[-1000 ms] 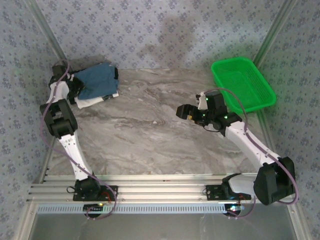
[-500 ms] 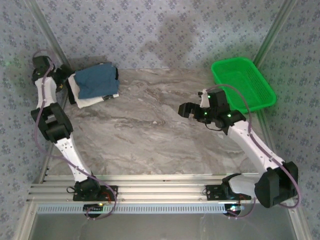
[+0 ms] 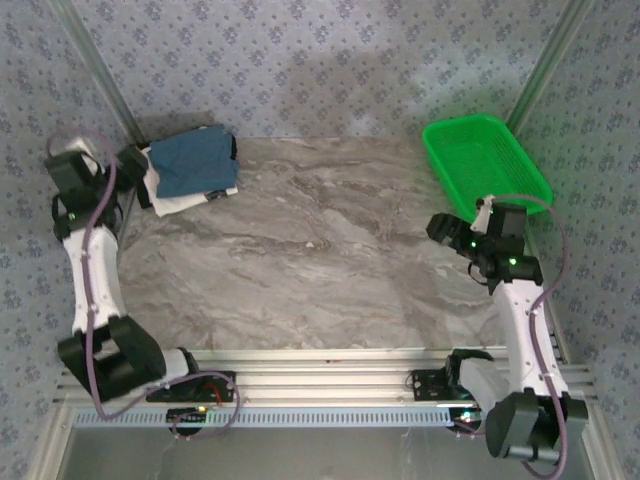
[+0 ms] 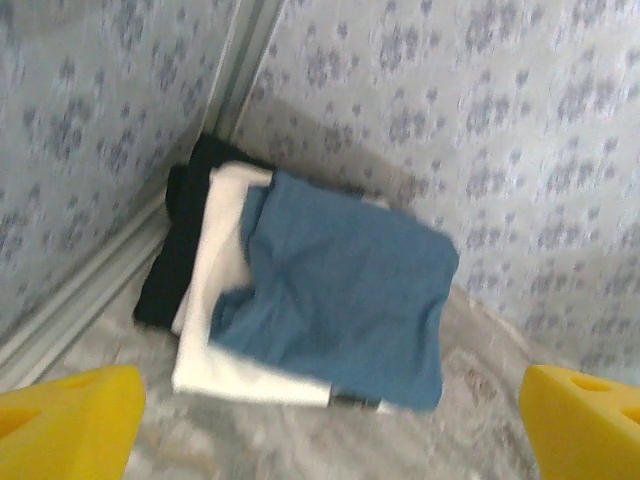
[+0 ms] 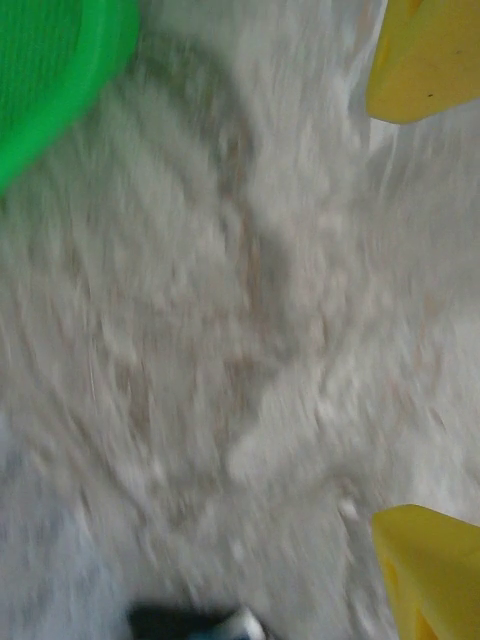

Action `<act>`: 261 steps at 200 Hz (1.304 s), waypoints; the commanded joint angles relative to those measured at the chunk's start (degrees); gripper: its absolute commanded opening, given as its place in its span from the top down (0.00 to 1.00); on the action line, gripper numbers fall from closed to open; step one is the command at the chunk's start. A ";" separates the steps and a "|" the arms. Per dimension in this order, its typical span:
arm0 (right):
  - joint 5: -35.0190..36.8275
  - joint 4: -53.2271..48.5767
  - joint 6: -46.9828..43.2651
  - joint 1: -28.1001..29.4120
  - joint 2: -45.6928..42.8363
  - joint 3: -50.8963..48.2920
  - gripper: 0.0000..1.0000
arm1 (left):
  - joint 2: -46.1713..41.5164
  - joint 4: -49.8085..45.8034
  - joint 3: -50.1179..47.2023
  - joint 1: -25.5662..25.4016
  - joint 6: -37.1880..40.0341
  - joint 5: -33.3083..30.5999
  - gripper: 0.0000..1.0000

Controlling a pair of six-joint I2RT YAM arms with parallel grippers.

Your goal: Fold and stack the t-shirts

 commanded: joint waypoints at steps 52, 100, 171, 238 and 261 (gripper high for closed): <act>20.64 37.38 -9.78 -4.02 -0.72 -25.53 0.00 | -15.63 16.32 -35.72 -6.50 4.28 -2.94 0.00; 20.11 59.36 -10.78 1.56 11.11 -29.93 0.00 | -7.72 46.81 -47.52 -16.38 7.33 -16.02 0.00; 18.52 75.62 -18.24 4.76 29.01 -25.95 0.00 | 14.95 69.31 -48.00 -21.01 20.75 -16.37 0.00; 18.87 75.92 -21.06 7.20 32.81 -23.80 0.00 | 16.37 64.88 -45.39 -20.59 19.39 -18.12 0.00; 17.93 75.74 -21.15 6.87 32.69 -23.80 0.00 | 16.07 63.48 -44.90 -20.89 19.57 -18.53 0.00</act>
